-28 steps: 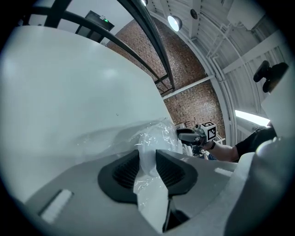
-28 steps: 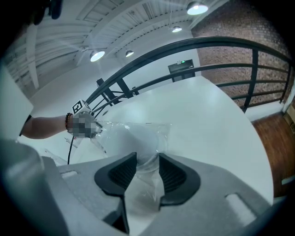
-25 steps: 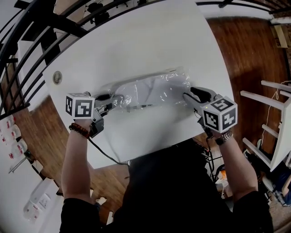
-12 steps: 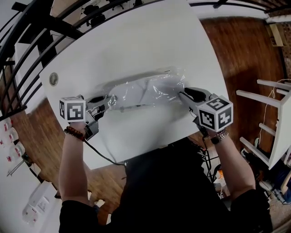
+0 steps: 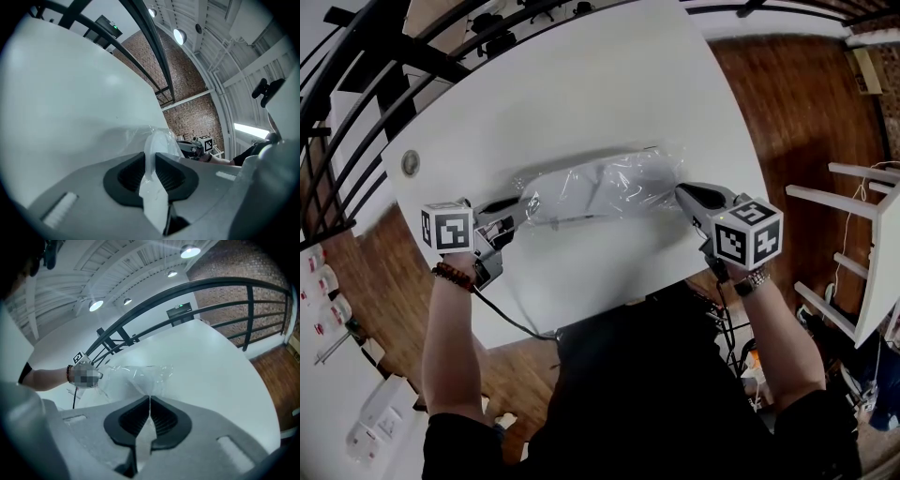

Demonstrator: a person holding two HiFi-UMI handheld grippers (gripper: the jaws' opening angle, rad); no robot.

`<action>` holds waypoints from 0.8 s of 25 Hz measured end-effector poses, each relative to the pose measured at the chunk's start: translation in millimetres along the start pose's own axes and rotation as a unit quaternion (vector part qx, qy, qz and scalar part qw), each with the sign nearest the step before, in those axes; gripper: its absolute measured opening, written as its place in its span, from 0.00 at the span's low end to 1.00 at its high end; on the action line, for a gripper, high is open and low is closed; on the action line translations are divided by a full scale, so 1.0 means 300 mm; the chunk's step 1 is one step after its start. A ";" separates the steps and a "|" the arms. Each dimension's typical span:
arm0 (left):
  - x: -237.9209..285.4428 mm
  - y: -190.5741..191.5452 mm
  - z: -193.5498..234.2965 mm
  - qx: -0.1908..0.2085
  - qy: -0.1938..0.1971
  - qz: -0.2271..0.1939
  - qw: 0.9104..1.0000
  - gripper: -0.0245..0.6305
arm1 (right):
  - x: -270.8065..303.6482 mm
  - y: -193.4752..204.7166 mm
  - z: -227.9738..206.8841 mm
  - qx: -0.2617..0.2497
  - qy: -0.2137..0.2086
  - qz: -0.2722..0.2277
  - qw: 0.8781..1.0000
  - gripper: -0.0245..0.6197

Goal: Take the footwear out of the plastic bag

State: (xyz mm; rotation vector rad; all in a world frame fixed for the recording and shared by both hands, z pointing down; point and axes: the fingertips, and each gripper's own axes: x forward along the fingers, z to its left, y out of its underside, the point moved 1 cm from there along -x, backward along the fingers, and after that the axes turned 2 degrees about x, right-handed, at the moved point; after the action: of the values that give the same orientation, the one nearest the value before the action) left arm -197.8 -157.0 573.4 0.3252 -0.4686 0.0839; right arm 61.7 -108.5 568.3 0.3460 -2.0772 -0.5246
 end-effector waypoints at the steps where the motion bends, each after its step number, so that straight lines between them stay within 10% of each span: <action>1: 0.000 0.002 -0.005 -0.001 0.001 -0.001 1.000 0.17 | -0.005 0.001 -0.002 0.000 0.002 -0.001 1.000 0.04; 20: -0.082 0.001 -0.026 -0.025 0.018 -0.057 0.998 0.16 | -0.054 0.001 -0.055 0.004 0.043 -0.006 0.999 0.03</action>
State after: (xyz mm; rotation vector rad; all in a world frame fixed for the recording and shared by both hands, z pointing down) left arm -216.3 -154.3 555.8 0.2996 -0.4151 -0.0331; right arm 84.3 -104.8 564.4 0.3807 -1.9953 -0.4993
